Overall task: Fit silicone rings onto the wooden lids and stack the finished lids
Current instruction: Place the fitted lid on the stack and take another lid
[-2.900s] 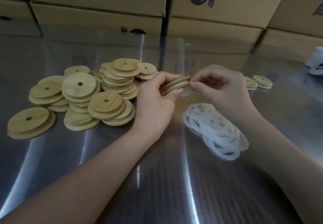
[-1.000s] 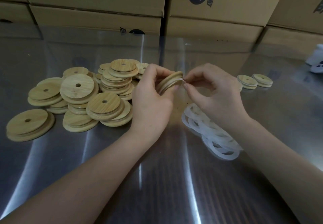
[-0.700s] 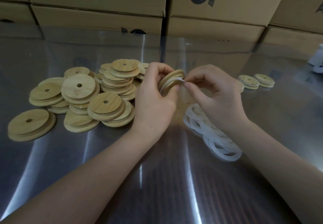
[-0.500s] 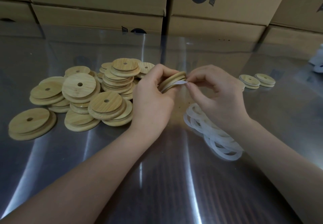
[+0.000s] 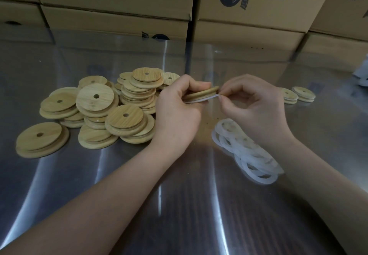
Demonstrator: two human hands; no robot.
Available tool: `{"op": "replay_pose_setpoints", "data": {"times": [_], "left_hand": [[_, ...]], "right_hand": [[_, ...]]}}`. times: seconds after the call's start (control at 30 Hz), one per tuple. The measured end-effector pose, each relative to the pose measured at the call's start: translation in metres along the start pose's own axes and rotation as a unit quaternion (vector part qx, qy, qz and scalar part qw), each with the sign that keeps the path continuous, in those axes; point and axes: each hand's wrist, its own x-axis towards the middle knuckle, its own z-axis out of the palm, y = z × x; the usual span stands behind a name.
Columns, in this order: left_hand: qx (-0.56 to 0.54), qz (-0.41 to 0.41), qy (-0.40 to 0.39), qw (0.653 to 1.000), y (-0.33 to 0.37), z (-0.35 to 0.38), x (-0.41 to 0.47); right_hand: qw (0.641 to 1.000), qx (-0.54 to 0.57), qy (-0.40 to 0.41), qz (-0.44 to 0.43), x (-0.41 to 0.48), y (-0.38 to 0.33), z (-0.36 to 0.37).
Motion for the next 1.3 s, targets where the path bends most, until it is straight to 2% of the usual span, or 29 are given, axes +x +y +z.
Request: {"op": "replay_pose_setpoints", "data": {"times": [0.23, 0.47, 0.7, 1.0, 1.3], "left_hand": [[0.007, -0.001, -0.003, 1.000, -0.002, 0.001, -0.004], [0.000, -0.002, -0.014, 1.000, 0.001, 0.001, -0.005], [-0.034, -0.038, -0.002, 0.999, -0.001, -0.001, -0.002], [-0.063, -0.059, -0.010, 0.996, -0.001, 0.000, -0.004], [0.011, -0.045, 0.005, 0.999, 0.001, 0.001, -0.002]], "right_hand": [[0.999, -0.015, -0.030, -0.030, -0.001, 0.003, -0.001], [0.997, -0.034, -0.021, -0.064, -0.002, 0.001, 0.002], [0.998, -0.028, -0.043, -0.035, -0.004, 0.003, 0.006], [0.999, -0.021, 0.010, -0.021, -0.006, 0.009, 0.010], [0.999, -0.034, 0.008, 0.000, -0.005, 0.008, 0.012]]}}
